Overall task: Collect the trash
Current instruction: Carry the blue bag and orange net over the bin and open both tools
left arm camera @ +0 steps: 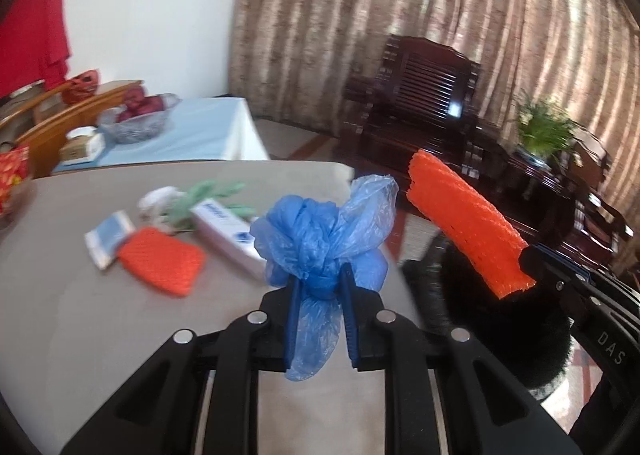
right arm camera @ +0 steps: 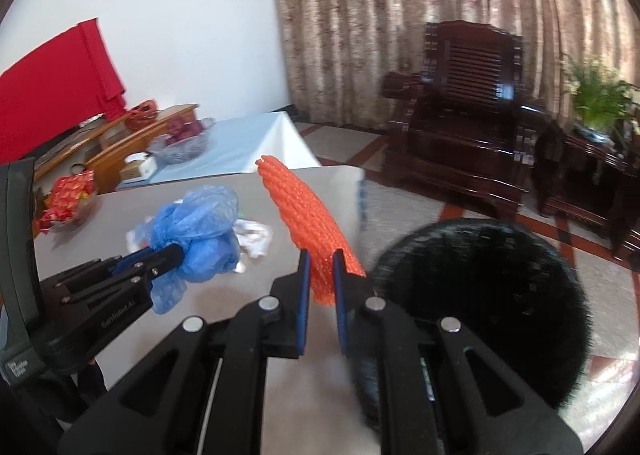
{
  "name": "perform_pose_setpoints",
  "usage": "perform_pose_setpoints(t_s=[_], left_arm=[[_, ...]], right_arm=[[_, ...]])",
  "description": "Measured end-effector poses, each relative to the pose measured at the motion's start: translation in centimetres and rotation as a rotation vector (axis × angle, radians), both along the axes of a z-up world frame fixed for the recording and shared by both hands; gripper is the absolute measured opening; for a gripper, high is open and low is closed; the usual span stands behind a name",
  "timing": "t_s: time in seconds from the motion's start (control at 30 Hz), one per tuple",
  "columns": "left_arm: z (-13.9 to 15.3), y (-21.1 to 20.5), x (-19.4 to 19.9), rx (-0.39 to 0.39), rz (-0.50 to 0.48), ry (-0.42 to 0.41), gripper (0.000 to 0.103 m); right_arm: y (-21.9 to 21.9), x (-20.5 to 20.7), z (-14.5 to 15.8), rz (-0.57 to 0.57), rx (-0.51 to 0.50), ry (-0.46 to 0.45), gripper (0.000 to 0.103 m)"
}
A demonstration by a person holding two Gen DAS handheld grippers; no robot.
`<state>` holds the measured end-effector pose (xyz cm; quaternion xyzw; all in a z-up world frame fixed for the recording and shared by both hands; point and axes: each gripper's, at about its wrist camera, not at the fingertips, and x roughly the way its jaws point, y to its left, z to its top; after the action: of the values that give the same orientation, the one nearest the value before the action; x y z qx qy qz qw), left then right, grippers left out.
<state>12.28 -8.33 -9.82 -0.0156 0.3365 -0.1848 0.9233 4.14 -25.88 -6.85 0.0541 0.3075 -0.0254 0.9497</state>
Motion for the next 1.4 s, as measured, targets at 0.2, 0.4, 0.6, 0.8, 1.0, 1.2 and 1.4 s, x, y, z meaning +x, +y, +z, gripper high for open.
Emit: perform_pose_setpoints(t_s=[0.2,0.4,0.6,0.8,1.0,1.2,1.4], left_arm=[[-0.5,-5.3,-0.5,-0.015,-0.097,0.006,0.019],[-1.4,-11.6,-1.2,-0.021,-0.206,0.015,0.019],[-2.6,-17.6,-1.0,-0.034,-0.292,0.035,0.019],[-4.3,-21.9,-0.5,-0.021,-0.346,0.069,0.021],[-5.1,-22.9,0.0,0.001,-0.354,0.086,0.054],[-4.6,-20.1,0.6,0.001,-0.299,0.074,0.081],[-3.8,-13.3,1.2,0.027,-0.178,0.029,0.087]], right_arm=[[-5.3,-3.0,-1.1,-0.116,-0.017,0.029,0.01],[-10.2,-4.9,-2.6,-0.215,-0.035,0.056,0.01],[-14.5,-5.5,-4.4,-0.287,-0.042,0.083,0.01],[-17.9,-5.4,-6.9,-0.334,-0.039,0.124,0.012],[-19.0,-5.5,-8.3,-0.388,-0.057,0.152,0.065],[-18.2,-5.9,-8.6,-0.424,-0.097,0.152,0.092],[-15.4,-4.8,-7.8,-0.383,-0.035,0.133,0.095]])
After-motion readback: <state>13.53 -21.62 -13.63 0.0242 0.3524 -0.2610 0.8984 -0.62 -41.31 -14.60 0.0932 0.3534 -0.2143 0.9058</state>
